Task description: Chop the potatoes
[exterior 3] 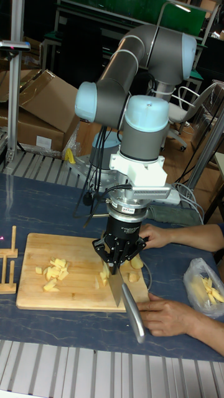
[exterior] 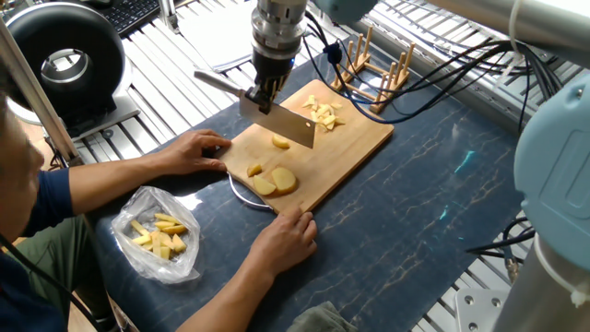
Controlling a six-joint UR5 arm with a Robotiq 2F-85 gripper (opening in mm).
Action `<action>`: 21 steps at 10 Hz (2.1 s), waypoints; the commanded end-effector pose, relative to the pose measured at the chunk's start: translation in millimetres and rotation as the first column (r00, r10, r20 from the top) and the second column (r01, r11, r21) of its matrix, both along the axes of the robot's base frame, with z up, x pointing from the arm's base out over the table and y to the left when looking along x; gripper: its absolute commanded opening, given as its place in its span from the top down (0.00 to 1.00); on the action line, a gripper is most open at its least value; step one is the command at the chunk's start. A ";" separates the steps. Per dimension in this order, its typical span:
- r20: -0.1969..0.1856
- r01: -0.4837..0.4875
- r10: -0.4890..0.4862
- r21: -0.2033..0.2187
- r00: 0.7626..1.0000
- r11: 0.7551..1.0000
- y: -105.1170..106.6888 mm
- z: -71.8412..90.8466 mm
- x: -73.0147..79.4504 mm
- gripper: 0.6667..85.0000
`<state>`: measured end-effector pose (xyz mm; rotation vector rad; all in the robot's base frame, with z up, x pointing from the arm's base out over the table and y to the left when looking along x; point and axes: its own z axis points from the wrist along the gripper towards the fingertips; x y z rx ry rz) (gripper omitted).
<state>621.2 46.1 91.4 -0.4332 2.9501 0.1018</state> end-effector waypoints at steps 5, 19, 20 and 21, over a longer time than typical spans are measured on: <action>0.015 -0.002 0.001 0.007 1.000 1.000 -1.8 -7.4 -9.0 1.00; 0.035 -0.003 0.002 0.014 0.999 1.000 -2.0 -14.4 -4.4 1.00; 0.035 0.000 -0.001 0.018 0.999 1.000 -1.6 -15.2 -5.2 1.00; 0.035 0.000 -0.001 0.020 0.999 1.000 -1.0 -15.2 -5.3 1.00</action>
